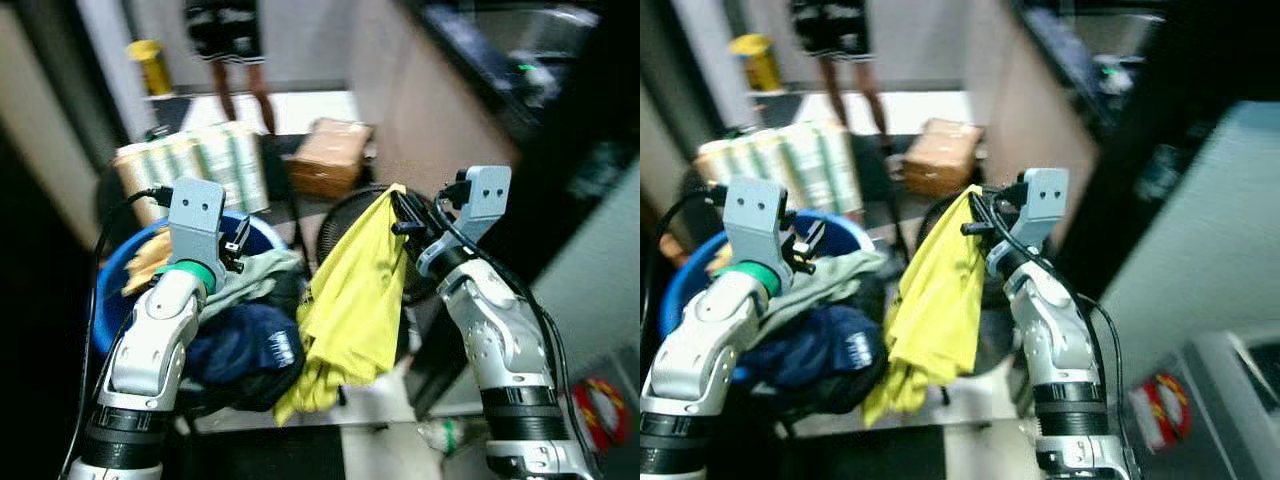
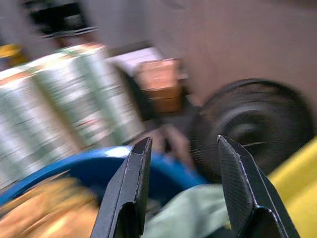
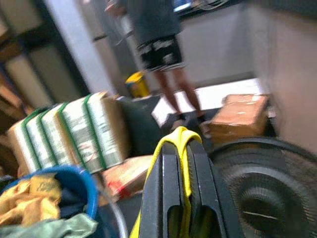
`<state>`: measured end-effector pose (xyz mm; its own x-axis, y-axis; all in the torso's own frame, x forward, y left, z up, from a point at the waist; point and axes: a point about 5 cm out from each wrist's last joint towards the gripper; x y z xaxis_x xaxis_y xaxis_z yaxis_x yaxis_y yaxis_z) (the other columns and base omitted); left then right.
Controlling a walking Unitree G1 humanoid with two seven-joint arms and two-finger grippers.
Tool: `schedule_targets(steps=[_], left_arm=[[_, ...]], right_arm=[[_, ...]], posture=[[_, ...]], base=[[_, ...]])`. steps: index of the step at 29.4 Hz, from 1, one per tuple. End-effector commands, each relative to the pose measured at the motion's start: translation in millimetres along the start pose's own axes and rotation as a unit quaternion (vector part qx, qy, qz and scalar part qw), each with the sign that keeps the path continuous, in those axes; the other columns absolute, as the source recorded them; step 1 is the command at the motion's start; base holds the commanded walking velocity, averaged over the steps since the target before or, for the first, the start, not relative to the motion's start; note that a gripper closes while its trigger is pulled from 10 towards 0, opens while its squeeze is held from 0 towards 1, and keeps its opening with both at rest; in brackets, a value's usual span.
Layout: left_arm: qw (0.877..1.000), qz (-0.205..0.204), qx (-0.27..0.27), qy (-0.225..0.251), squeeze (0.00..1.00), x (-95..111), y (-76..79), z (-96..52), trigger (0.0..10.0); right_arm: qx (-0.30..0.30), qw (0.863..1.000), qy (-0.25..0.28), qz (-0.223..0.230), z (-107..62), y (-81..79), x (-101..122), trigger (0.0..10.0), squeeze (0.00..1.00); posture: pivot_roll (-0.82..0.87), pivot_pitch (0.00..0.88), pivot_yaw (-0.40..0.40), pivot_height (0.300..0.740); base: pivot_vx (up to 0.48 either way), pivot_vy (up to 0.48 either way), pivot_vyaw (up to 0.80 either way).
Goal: Clothes washing
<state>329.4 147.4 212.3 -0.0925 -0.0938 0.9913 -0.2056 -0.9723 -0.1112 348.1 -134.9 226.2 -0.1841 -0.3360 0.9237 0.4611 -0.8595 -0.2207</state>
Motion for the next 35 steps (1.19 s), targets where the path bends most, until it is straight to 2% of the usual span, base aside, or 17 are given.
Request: schedule_targets(steps=[1,2,6,8,10,11,12,13,15,16,18,19,20,22,23,30,35], left_arm=[[1.000,0.001,-0.022,0.005,0.00,-0.5,6.6,-2.6,10.0],[1.000,-0.001,-0.028,0.007,0.00,-0.6,10.0,-2.7,10.0],[1.000,0.000,-0.030,0.008,0.00,-0.5,12.0,-1.7,10.0],[1.000,-0.001,-0.030,0.009,0.00,-0.3,13.0,-1.0,10.0],[0.999,-0.003,-0.034,0.009,0.00,-0.5,15.2,-1.1,10.0],[0.999,-0.003,-0.034,0.009,0.00,-0.5,15.2,-1.1,10.0],[0.999,-0.003,-0.038,0.008,0.00,-1.1,16.3,-1.5,10.0],[0.999,-0.004,-0.043,0.007,0.00,-2.1,17.6,-2.1,10.0],[0.999,-0.004,-0.043,0.007,0.00,-2.1,17.6,-2.1,10.0],[0.999,-0.004,-0.045,0.006,0.00,-2.7,18.5,-2.3,10.0],[0.999,-0.006,-0.049,0.005,0.00,-3.5,19.8,-2.4,10.0],[0.999,-0.006,-0.049,0.005,0.00,-3.5,19.8,-2.4,10.0],[0.999,-0.005,-0.051,0.004,0.00,-3.7,19.9,-2.0,10.0],[0.999,-0.005,-0.052,0.004,0.00,-3.8,19.8,-1.8,10.0],[0.999,-0.003,-0.053,0.002,0.00,-3.8,19.4,-1.5,10.0],[0.998,0.003,-0.055,0.001,0.00,-3.7,19.0,-1.0,10.0],[0.999,0.007,-0.053,0.000,0.00,-4.2,17.6,-2.9,10.0]], right_arm=[[0.036,0.999,0.016,0.020,-1.2,-7.2,4.1,10.0,0.00],[0.057,0.998,0.017,0.031,-3.5,-10.7,1.9,10.0,0.00],[0.056,0.997,0.016,0.048,-6.6,-10.0,-1.7,10.0,0.00],[0.057,0.996,0.021,0.067,-9.1,-9.4,-2.1,10.0,0.00],[0.082,0.991,0.035,0.103,-13.4,-11.5,1.6,10.0,0.00],[0.082,0.991,0.035,0.103,-13.4,-11.5,1.6,10.0,0.00],[0.098,0.986,0.046,0.124,-16.1,-12.8,4.8,10.0,0.00],[0.140,0.974,0.061,0.165,-22.4,-16.5,10.4,10.0,0.00],[0.140,0.974,0.061,0.165,-22.4,-16.5,10.4,10.0,0.00],[0.183,0.960,0.070,0.202,-29.5,-20.1,14.9,10.0,0.00],[0.287,0.921,0.075,0.251,-50.6,-31.4,20.3,10.0,0.00],[0.287,0.921,0.075,0.251,-50.6,-31.4,20.3,10.0,0.00],[0.324,0.904,0.081,0.267,-59.4,-37.2,22.5,10.0,0.00],[0.330,0.900,0.085,0.270,-60.8,-39.1,23.8,10.0,0.00],[0.346,0.892,0.093,0.274,-62.9,-43.8,26.0,10.0,0.00],[0.372,0.885,0.081,0.268,-63.6,-50.4,25.3,10.0,0.00],[0.390,0.873,0.078,0.283,-65.5,-49.3,29.7,10.0,0.00]], posture=[[0.12,0.025,0.069,0.740],[0.12,0.022,0.071,0.740],[0.12,0.020,0.069,0.740],[0.12,0.020,0.069,0.740],[0.11,0.023,0.071,0.740],[0.11,0.023,0.071,0.740],[0.11,0.023,0.071,0.740],[0.11,0.029,0.075,0.740],[0.11,0.029,0.075,0.740],[0.10,0.032,0.075,0.740],[0.10,0.035,0.077,0.740],[0.10,0.035,0.077,0.740],[0.11,0.037,0.080,0.740],[0.11,0.037,0.080,0.740],[0.11,0.036,0.084,0.740],[0.11,0.035,0.080,0.740],[0.12,0.036,0.073,0.740]], base=[[0.000,0.000,-0.80],[0.000,0.000,-0.80],[0.000,0.000,-0.80],[0.000,0.000,-0.80],[0.000,0.000,-0.80],[0.000,0.000,-0.80],[0.000,0.000,-0.80],[0.000,0.000,-0.80],[0.000,0.000,-0.80],[0.000,0.000,-0.80],[0.000,0.000,-0.80],[0.000,0.000,-0.80],[0.000,0.000,-0.80],[0.000,0.000,-0.80],[0.000,0.000,-0.80],[0.000,0.000,-0.80],[0.000,0.000,-0.80]])
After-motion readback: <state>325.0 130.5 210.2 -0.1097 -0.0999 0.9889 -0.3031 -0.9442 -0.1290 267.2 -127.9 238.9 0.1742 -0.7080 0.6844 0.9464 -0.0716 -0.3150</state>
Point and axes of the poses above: a point about 5 cm out from each wrist's last joint towards the gripper, its own z axis pointing out of the wrist towards the gripper, its own x axis along the axis of the wrist's last joint, y = z × x, and after that the axes turned 1 degree about -z, right-handed
